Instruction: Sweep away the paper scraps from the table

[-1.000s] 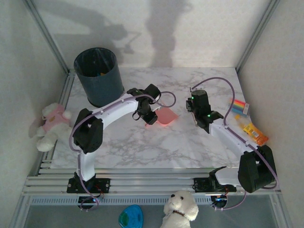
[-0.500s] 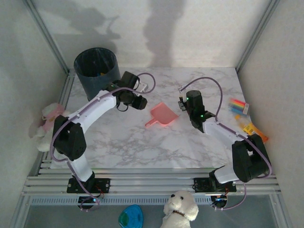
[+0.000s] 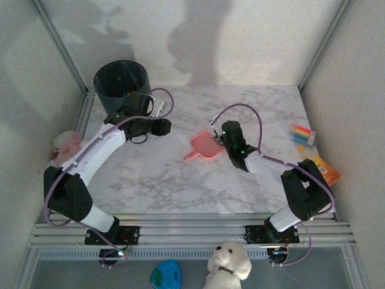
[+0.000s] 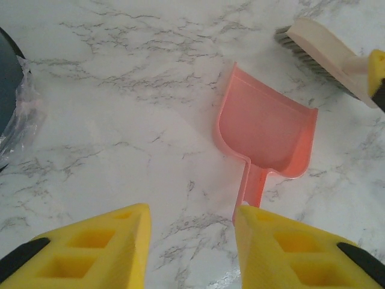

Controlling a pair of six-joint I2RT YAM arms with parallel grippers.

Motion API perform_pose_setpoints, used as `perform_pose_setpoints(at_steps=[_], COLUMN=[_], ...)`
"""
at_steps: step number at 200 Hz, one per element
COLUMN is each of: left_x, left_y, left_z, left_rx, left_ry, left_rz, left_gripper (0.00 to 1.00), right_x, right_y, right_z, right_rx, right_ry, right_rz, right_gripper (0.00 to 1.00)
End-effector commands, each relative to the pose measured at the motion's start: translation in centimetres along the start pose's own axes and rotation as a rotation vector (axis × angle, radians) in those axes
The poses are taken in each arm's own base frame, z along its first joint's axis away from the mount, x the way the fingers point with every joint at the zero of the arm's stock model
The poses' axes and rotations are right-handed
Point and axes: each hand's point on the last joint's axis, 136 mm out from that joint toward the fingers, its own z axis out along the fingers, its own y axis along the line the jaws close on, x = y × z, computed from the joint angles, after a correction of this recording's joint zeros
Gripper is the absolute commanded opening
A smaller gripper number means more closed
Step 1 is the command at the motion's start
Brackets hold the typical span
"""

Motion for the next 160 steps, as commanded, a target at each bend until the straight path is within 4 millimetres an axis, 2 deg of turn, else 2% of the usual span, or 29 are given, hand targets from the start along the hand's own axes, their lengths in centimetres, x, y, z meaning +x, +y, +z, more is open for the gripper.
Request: perform_pose_setpoints(at_steps=[1,72,89,94,160], left_x=[-0.6,0.0,0.3,0.3,0.7], left_y=[-0.5,-0.4,-0.4,-0.4,-0.3], left_z=[-0.6,0.2,0.3,0.3,0.5], left_rx=[0.039,0.052,0.054,0.053,0.054], left_ry=[-0.060,-0.048,-0.038,-0.037,-0.022], left_rz=[0.013,0.008,0.007,0.008,0.008], left_gripper=[0.41,0.41,0.41,0.41,0.41], right_x=[-1.2,-1.6,-1.4,-1.8,-1.1], right_y=[-0.2,3.5,3.8,4.9,8.4], right_z=[0.1,-0.2,-0.1,-0.4,-0.8], right_rx=[0.072,0.079,0.085,0.067,0.027], right_ry=[-0.048,-0.072,-0.069,-0.084,-0.076], right_rz=[-0.032,-0.096,-0.100,-0.109,-0.168], right_gripper=[0.00,0.00,0.00,0.00,0.01])
